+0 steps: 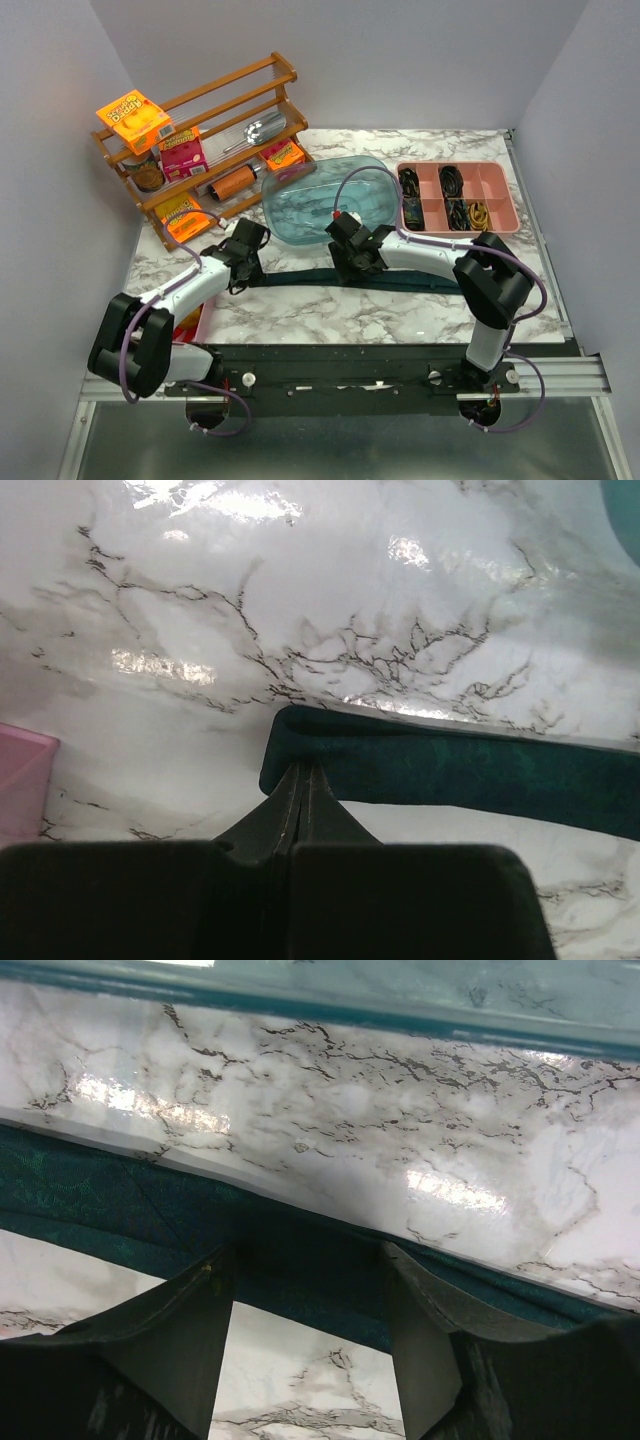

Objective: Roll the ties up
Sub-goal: Flatten out the tie at the center of the board, then roll the tie at the center of the board.

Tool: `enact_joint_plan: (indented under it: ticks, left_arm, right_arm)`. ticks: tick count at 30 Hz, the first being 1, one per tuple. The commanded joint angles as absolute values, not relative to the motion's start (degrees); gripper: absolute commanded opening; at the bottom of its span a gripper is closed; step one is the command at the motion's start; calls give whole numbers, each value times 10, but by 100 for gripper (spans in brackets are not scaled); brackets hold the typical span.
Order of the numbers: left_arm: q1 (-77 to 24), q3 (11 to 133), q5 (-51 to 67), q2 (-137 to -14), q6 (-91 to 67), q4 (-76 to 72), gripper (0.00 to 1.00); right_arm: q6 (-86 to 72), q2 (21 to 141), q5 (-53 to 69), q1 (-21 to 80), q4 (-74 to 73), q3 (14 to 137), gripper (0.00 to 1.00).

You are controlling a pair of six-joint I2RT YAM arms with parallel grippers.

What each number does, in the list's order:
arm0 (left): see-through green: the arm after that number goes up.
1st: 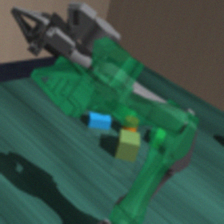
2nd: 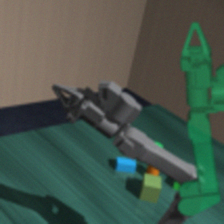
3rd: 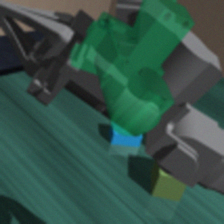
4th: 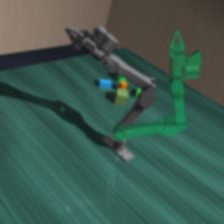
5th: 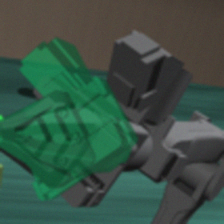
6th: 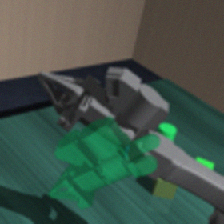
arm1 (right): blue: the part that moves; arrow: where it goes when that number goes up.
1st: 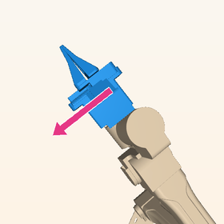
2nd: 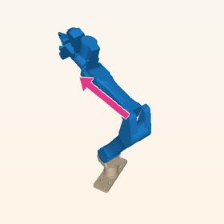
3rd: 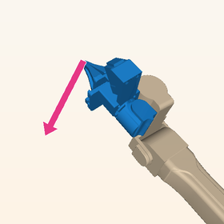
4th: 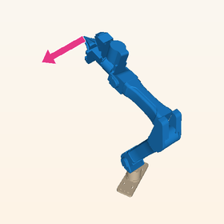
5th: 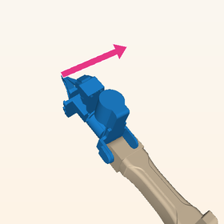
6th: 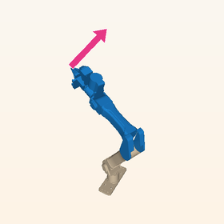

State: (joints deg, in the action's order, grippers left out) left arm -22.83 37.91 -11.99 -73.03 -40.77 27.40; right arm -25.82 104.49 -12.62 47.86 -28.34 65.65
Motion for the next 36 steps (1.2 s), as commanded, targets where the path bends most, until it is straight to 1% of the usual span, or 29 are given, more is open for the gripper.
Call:
enact_joint_plan:
  ticks: [1,11,14,15,18,19,20,22,24,25,28,33,34,36]
  left_arm:
    - [-225,377,-149,-765,-411,250,0]
    - [-225,376,-153,-788,-416,257,0]
    - [-225,388,-143,-768,-409,256,0]
    - [-225,390,-142,-759,-409,260,1]
    - [-225,402,-134,-708,-396,256,11]
    - [-225,409,-133,-696,-392,257,16]
    - [-224,414,-133,-679,-389,260,19]
    - [-223,428,-133,-669,-385,272,26]
    - [-219,435,-130,-666,-379,280,30]
    - [-214,434,-126,-668,-376,280,35]
    - [-188,418,-91,-671,-370,262,40]
    - [-135,373,-21,-658,-374,222,42]
    - [-127,356,-2,-653,-378,216,48]
    - [-106,339,13,-634,-381,200,54]
  right_arm:
    - [-243,1079,-133,470,-332,619,67]
    - [-229,1058,-125,469,-336,626,67]
    - [-222,1044,-121,470,-337,629,68]
    - [-220,1032,-119,469,-340,630,68]
    - [-210,1000,-112,469,-344,637,69]
    - [-208,993,-110,469,-346,639,70]
    - [-204,987,-108,469,-348,643,70]
    - [-200,970,-102,470,-354,648,72]
    - [-194,963,-96,469,-357,657,73]
    - [-192,961,-93,470,-356,660,75]
    - [-180,963,-81,472,-357,677,77]
    - [-159,983,-48,486,-348,712,77]
    - [-156,986,-38,489,-345,718,77]
    - [-154,1000,-11,497,-331,739,77]
